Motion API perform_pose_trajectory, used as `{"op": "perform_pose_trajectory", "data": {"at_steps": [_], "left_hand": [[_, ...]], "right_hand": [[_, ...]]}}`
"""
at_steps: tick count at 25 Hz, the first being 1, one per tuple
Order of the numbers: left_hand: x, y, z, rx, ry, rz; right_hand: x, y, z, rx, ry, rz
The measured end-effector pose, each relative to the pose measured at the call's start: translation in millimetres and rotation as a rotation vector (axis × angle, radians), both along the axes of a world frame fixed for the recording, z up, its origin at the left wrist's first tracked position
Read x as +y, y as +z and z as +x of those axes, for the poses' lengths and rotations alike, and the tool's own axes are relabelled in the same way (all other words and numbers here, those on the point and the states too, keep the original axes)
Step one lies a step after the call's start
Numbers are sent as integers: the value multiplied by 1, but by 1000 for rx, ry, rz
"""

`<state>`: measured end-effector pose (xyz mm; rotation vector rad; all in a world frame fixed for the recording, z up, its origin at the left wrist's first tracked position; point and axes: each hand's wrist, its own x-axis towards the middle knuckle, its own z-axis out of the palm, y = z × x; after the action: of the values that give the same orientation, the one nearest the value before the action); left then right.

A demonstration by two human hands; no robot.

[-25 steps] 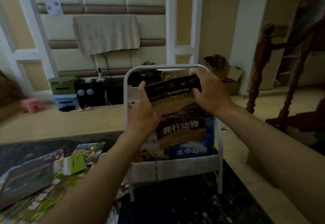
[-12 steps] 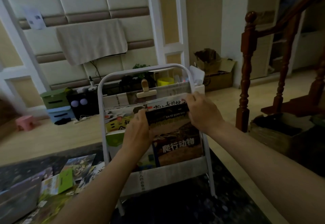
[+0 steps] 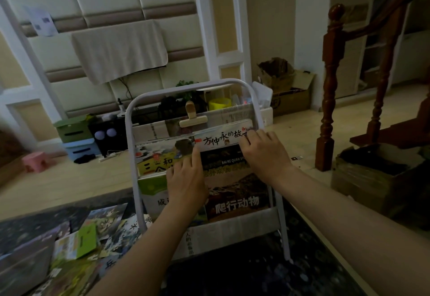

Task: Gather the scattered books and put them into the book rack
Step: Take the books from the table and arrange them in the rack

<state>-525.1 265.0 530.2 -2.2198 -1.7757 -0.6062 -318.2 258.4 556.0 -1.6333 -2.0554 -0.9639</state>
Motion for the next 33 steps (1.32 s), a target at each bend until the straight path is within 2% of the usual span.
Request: {"op": "perform_pose_trajectory", "data": {"at_steps": [5, 8, 16, 19, 22, 27, 30, 33], "left_hand": [[0, 1, 3, 64, 34, -23], [-1, -2, 3, 83, 40, -6], [0, 6, 5, 71, 41, -63], [2, 16, -3, 16, -38, -137], [-4, 27, -27, -71, -132, -175], [-35, 38, -94, -284, -203, -77], [-51, 34, -148, -350, -102, -31], [-64, 12, -207, -365, 30, -94]], "right_hand": [[7, -14, -18, 25, 21, -108], [6, -21, -23, 84, -21, -98], [6, -19, -28, 146, -23, -150], [1, -9, -26, 132, -17, -194], [-10, 4, -33, 178, -13, -217], [-33, 25, -92, 236, 143, -273], [-46, 30, -153, 213, 274, -297], [-55, 21, -211, 172, 402, -326]]}}
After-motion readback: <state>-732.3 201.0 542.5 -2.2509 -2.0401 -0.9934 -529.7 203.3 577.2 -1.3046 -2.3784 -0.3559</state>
